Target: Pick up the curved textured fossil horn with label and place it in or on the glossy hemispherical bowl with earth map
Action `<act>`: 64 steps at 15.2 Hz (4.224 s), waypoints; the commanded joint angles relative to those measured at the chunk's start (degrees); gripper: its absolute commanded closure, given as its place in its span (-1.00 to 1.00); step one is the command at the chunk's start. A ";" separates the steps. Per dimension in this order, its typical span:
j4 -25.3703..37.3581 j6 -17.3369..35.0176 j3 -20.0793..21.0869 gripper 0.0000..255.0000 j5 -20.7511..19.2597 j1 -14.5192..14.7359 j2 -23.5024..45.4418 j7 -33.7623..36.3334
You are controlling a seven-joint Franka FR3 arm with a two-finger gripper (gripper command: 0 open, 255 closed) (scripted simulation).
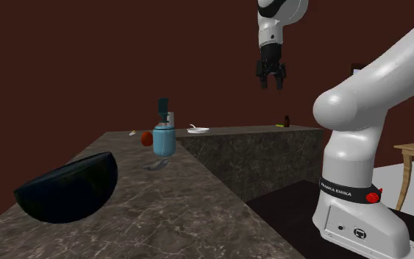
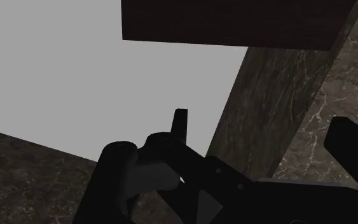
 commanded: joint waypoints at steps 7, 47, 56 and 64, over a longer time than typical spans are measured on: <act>1.01 9.73 -0.78 -1.00 1.41 4.08 11.18 -6.20; 43.90 31.70 11.29 -1.00 9.15 22.61 78.69 -40.39; 42.17 35.22 11.33 -1.00 9.14 22.97 80.46 -40.40; 42.17 35.22 11.33 1.00 9.14 22.97 80.45 -40.40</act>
